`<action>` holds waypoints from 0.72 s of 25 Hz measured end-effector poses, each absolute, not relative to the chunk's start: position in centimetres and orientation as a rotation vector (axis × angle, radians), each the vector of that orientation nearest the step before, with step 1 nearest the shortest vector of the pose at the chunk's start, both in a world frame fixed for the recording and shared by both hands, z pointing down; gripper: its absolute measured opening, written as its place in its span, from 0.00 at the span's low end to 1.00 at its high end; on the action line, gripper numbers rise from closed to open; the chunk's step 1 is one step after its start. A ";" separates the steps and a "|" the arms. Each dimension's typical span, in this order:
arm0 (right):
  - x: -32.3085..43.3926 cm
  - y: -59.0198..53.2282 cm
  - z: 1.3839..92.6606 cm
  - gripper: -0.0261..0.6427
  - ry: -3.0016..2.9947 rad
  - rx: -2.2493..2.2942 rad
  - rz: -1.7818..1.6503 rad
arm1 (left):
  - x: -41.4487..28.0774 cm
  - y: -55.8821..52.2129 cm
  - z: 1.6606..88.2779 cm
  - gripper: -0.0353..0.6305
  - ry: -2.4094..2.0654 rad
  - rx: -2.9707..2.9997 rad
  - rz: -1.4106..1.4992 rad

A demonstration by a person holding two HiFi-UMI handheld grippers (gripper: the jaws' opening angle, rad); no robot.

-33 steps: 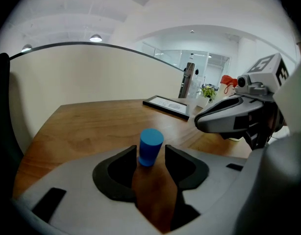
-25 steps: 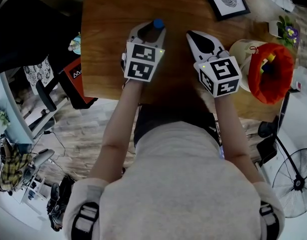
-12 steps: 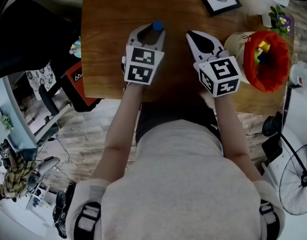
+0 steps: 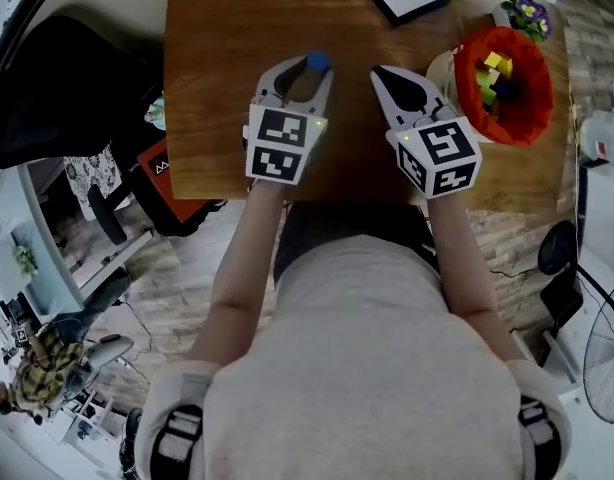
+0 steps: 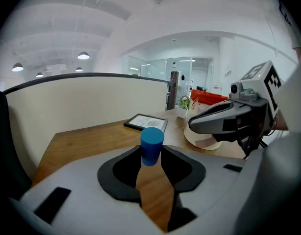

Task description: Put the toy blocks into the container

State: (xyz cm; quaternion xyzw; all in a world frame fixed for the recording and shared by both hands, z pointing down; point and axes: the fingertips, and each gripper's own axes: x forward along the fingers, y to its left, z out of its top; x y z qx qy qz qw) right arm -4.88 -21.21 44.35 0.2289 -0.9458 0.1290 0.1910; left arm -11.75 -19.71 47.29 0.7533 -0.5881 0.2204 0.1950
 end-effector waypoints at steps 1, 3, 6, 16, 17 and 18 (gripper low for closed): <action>-4.5 -21.1 43.8 0.06 -2.666 0.656 0.354 | -11.3 -19.7 46.7 0.26 -1.646 2.129 0.615; -3.6 -20.8 42.7 0.06 -2.685 0.683 0.335 | -10.3 -19.7 45.5 0.26 -1.641 2.163 0.603; -2.1 -20.5 41.2 0.06 -2.713 0.720 0.316 | -9.0 -19.8 43.4 0.26 -1.638 2.208 0.563; 2.7 -21.1 37.0 0.06 -2.777 0.891 0.268 | -4.0 -21.2 38.6 0.26 -1.569 2.386 0.562; 3.4 -21.3 36.6 0.06 -2.778 0.921 0.265 | -3.5 -21.4 38.2 0.26 -1.557 2.406 0.559; 4.0 -21.5 36.3 0.06 -2.777 0.949 0.263 | -2.9 -21.7 37.8 0.26 -1.544 2.426 0.555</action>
